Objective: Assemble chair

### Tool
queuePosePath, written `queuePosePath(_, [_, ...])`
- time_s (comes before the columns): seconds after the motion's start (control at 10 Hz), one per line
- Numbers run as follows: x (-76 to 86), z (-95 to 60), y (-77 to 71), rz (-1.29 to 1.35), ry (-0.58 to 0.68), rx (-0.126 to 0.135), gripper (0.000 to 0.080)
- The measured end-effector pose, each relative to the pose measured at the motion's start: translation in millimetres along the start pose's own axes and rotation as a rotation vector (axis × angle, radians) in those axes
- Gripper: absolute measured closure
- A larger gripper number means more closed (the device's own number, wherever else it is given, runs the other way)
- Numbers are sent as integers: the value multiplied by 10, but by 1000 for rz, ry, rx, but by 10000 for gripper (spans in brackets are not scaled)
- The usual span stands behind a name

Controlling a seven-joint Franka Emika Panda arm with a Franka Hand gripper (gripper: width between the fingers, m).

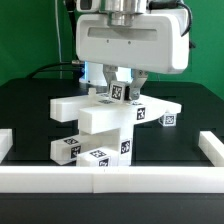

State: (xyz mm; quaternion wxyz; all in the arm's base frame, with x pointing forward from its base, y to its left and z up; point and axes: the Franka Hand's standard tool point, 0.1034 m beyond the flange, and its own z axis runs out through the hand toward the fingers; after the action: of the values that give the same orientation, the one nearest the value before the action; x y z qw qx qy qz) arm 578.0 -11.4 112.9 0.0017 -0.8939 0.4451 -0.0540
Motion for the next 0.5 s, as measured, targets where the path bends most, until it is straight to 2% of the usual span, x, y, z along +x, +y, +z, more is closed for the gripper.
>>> queuePosePath(0.2, [40, 7, 28, 161, -14, 18, 528])
queuePosePath(0.5, [62, 12, 39, 303, -16, 25, 528])
